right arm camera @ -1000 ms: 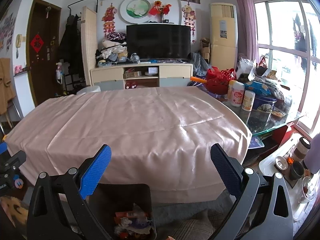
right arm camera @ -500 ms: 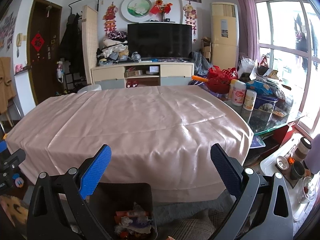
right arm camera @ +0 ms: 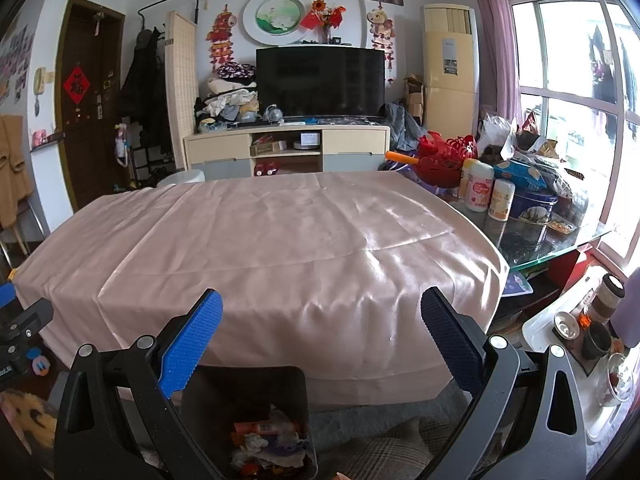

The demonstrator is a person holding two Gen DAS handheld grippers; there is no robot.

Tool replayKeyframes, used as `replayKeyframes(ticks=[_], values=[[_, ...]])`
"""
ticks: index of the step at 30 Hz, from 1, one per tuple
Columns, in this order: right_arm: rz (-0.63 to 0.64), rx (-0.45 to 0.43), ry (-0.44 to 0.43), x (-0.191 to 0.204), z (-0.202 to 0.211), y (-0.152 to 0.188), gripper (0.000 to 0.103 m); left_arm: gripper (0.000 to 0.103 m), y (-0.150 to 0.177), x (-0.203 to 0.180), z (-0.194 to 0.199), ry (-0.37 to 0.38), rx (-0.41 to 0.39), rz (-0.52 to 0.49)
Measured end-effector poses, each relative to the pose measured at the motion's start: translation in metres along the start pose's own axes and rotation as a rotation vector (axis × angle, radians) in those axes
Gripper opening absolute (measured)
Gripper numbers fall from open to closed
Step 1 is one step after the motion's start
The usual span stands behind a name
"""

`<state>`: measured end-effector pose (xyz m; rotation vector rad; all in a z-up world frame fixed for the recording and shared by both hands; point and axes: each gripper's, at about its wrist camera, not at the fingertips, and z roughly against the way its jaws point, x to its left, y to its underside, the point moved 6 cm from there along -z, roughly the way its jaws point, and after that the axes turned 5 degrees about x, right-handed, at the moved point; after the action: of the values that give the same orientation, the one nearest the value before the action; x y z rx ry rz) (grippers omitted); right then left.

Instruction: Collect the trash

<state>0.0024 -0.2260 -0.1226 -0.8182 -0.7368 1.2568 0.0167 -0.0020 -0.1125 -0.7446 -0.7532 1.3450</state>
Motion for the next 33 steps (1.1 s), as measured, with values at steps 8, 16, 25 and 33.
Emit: replayKeyframes(ticks=[8, 16, 25, 33], values=[[-0.002, 0.003, 0.001, 0.0000, -0.0004, -0.0001, 0.100, 0.095, 0.0002, 0.0009, -0.0001, 0.002, 0.001, 0.000], [-0.004, -0.014, 0.009, -0.0009, 0.0044, -0.0012, 0.100, 0.095, -0.0016, -0.0013, 0.0020, -0.002, -0.003, 0.001], [-0.004, -0.007, 0.005, -0.0009, 0.0026, -0.0004, 0.100, 0.095, -0.0014, -0.0018, 0.0028, -0.004, -0.002, 0.006], [-0.006, -0.007, 0.006, -0.0021, 0.0035, -0.0008, 0.100, 0.095, -0.0012, -0.0022, 0.0026, 0.004, 0.002, 0.007]])
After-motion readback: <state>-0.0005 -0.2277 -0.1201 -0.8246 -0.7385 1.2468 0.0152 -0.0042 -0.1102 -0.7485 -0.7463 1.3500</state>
